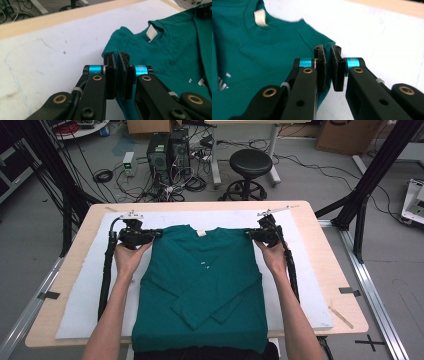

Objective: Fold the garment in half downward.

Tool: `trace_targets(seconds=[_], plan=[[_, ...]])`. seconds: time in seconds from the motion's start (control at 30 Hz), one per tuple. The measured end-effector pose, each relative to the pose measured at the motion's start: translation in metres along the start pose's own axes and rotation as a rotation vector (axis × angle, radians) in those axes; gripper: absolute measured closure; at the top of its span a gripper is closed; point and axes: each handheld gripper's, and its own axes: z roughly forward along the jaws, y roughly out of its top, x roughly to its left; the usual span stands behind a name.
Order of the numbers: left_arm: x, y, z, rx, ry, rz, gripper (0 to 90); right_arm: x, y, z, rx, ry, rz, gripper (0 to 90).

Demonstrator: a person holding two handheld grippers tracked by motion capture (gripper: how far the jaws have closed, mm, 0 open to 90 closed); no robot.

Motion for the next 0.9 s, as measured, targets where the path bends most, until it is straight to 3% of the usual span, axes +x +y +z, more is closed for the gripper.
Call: trace_targets(seconds=[0.2,0.33,0.47,0.67,0.8,0.9], plan=[[0.002,0.021,0.003,-0.013,0.003,0.008,85.0,-0.007,0.016,-0.009,-0.034,-0.006,0.023,85.3],[0.006,0.03,0.003,-0.033,-0.016,-0.022,85.0,-0.012,0.023,-0.013,-0.05,-0.007,0.036,85.3],[0.006,0.039,0.002,-0.059,-0.004,-0.011,84.9,-0.015,0.031,-0.018,-0.07,-0.013,0.028,85.4],[0.005,0.05,0.004,-0.087,0.014,0.014,84.9,-0.025,0.038,-0.019,-0.097,0.006,0.059,85.4],[0.003,0.052,0.0,-0.122,0.01,0.042,84.9,-0.026,0.041,-0.025,-0.145,0.03,0.072,85.4],[0.002,0.051,-0.003,-0.131,0.006,0.044,84.9,-0.026,0.04,-0.027,-0.146,0.035,0.069,85.4]])
